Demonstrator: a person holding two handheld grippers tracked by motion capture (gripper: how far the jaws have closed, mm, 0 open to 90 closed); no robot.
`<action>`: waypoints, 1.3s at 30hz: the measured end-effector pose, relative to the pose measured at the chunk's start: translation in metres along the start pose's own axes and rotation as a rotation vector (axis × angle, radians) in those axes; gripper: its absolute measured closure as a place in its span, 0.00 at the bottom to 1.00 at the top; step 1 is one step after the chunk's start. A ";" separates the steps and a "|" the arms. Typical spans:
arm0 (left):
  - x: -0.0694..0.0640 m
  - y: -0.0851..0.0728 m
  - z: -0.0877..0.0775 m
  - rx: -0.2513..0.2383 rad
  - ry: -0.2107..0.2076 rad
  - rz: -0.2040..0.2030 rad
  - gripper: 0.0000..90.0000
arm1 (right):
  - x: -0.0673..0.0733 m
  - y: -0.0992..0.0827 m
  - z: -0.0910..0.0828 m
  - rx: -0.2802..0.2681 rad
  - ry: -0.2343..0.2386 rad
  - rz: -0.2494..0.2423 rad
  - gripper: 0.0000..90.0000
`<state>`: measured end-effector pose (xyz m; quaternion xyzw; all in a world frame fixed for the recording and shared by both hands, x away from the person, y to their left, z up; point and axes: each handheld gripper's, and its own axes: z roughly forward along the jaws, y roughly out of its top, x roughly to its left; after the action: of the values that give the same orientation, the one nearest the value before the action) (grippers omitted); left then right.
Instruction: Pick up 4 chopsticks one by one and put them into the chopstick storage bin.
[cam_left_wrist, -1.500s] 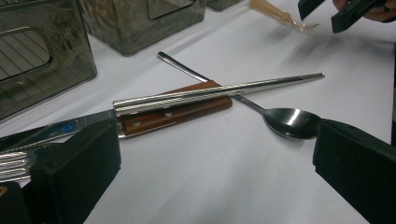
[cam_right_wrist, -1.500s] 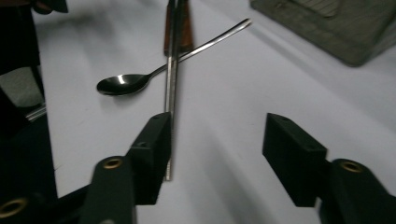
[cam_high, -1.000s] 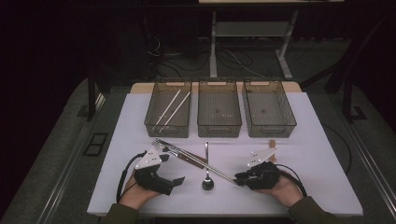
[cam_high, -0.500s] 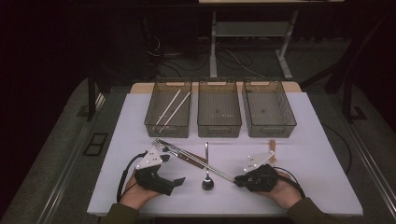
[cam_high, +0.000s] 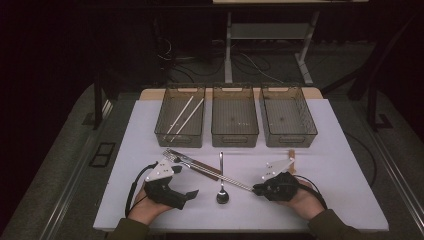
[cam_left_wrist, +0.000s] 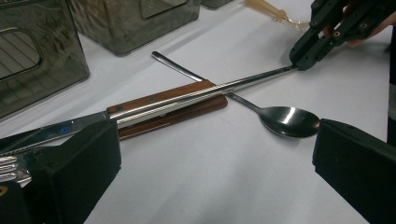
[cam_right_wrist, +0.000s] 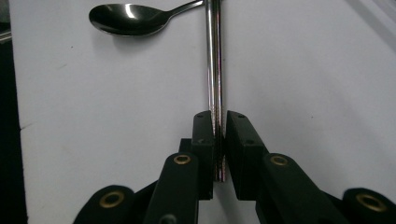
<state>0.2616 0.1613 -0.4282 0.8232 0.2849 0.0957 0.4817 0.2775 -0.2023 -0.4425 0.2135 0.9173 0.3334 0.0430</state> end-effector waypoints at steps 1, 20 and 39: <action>0.000 0.000 0.000 0.000 0.000 0.001 0.00 | -0.001 0.001 0.001 -0.001 0.000 0.000 0.90; -0.001 0.001 0.001 0.000 -0.010 0.003 0.00 | -0.015 0.013 -0.004 -0.073 0.036 0.013 0.82; -0.001 0.001 0.003 0.000 -0.029 0.011 0.00 | -0.022 0.049 0.031 -0.081 0.097 -0.036 0.89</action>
<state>0.2620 0.1581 -0.4288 0.8262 0.2734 0.0866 0.4850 0.3218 -0.1601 -0.4370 0.1786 0.9077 0.3795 0.0131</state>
